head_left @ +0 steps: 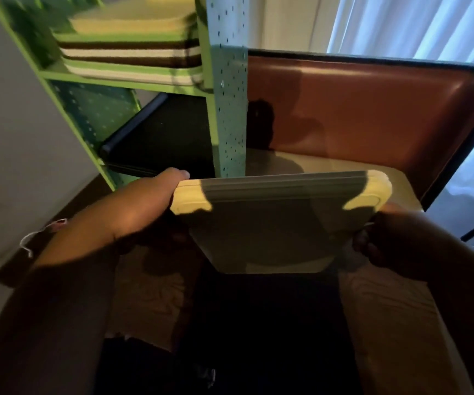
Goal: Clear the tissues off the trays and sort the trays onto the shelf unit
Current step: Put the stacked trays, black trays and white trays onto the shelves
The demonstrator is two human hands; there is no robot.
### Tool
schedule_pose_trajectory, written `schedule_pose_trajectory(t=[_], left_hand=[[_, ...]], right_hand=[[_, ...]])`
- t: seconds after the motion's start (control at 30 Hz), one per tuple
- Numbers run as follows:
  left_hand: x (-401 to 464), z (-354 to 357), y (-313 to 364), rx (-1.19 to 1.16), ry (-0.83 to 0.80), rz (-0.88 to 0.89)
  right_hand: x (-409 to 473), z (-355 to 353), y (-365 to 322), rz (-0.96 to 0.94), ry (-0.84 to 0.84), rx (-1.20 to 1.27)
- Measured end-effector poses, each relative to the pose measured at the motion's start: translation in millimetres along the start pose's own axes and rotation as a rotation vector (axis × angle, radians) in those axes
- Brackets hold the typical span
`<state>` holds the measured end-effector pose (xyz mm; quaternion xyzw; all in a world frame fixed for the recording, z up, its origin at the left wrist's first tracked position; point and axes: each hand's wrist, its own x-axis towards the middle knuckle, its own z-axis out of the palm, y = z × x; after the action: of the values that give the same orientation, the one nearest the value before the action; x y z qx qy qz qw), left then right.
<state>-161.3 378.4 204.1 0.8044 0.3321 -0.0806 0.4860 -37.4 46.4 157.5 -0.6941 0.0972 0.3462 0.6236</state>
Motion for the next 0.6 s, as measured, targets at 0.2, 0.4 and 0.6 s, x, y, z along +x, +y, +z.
schedule_pose_trajectory(t=[0.2, 0.4, 0.6], left_hand=[[-15.8, -68.0, -17.4, -0.276, -0.29, -0.024], [-12.3, -127.1, -22.8, -0.101, -0.175, 0.095], [6.6, -188.8, -23.0, -0.108, -0.196, 0.161]], right_hand=[[-14.4, 57.4, -20.1, -0.082, -0.063, -0.026], [-15.1, 109.6, -35.8, -0.39, -0.174, 0.0], [-6.0, 156.1, -44.6, -0.325, -0.298, 0.061]])
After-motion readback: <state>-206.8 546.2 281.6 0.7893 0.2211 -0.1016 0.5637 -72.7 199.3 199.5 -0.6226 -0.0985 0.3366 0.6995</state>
